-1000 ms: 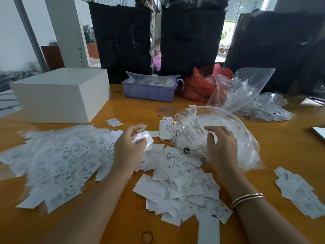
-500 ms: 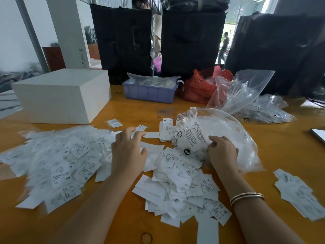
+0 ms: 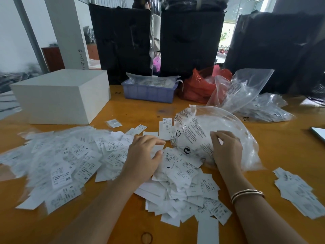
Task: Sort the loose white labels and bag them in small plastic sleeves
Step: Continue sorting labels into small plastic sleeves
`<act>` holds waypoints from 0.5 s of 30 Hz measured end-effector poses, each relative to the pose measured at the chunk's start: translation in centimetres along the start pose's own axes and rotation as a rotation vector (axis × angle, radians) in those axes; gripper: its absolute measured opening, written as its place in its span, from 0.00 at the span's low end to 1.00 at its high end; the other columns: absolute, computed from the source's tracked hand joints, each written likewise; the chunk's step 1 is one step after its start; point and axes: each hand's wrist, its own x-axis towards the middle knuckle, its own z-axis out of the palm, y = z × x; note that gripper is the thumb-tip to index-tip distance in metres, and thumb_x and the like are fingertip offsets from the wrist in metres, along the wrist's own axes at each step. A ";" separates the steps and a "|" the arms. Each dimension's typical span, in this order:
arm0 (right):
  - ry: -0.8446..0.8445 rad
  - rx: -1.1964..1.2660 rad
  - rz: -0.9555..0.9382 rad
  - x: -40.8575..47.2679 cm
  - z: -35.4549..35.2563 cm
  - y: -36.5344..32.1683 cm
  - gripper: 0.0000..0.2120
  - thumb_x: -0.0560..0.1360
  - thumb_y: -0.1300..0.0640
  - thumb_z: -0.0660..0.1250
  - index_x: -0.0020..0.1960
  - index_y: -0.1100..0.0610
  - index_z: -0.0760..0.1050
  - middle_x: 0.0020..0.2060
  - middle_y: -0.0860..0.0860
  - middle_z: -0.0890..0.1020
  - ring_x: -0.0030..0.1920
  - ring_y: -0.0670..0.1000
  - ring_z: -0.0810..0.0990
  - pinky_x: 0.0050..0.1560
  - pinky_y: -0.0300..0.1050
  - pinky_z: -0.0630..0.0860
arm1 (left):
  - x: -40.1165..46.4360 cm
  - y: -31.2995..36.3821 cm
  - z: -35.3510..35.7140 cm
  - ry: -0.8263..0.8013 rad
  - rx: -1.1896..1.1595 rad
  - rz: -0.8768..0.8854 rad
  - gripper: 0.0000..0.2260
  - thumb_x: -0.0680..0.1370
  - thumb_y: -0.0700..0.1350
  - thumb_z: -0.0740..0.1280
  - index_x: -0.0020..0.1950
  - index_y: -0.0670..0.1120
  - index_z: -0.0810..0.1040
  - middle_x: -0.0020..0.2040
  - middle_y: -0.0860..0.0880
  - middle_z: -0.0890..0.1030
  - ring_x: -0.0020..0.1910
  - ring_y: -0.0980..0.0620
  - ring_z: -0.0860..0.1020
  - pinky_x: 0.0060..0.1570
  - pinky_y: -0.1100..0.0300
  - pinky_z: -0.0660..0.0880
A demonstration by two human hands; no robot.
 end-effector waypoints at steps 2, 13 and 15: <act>0.069 0.073 -0.166 -0.5 -0.3 -0.9 0.07 0.76 0.56 0.68 0.48 0.58 0.83 0.50 0.52 0.81 0.54 0.55 0.75 0.62 0.50 0.62 | 0.1 0.1 -0.1 0.002 -0.040 -0.016 0.10 0.77 0.43 0.66 0.58 0.50 0.78 0.57 0.57 0.74 0.63 0.56 0.67 0.60 0.65 0.60; -0.536 0.483 -0.342 -4.6 0.4 -4.9 0.06 0.76 0.51 0.63 0.47 0.39 0.75 0.35 0.43 0.82 0.35 0.46 0.80 0.38 0.41 0.77 | 0.2 0.7 -0.5 -0.044 -0.344 0.053 0.08 0.71 0.64 0.62 0.47 0.66 0.75 0.46 0.69 0.79 0.52 0.68 0.74 0.48 0.75 0.68; -0.542 0.470 -0.223 -4.4 0.7 -4.7 0.06 0.77 0.50 0.60 0.50 0.44 0.75 0.34 0.46 0.82 0.34 0.49 0.78 0.36 0.45 0.76 | 0.3 0.6 -0.6 0.052 -0.416 -0.006 0.03 0.73 0.58 0.65 0.43 0.62 0.78 0.41 0.65 0.81 0.44 0.67 0.77 0.41 0.76 0.70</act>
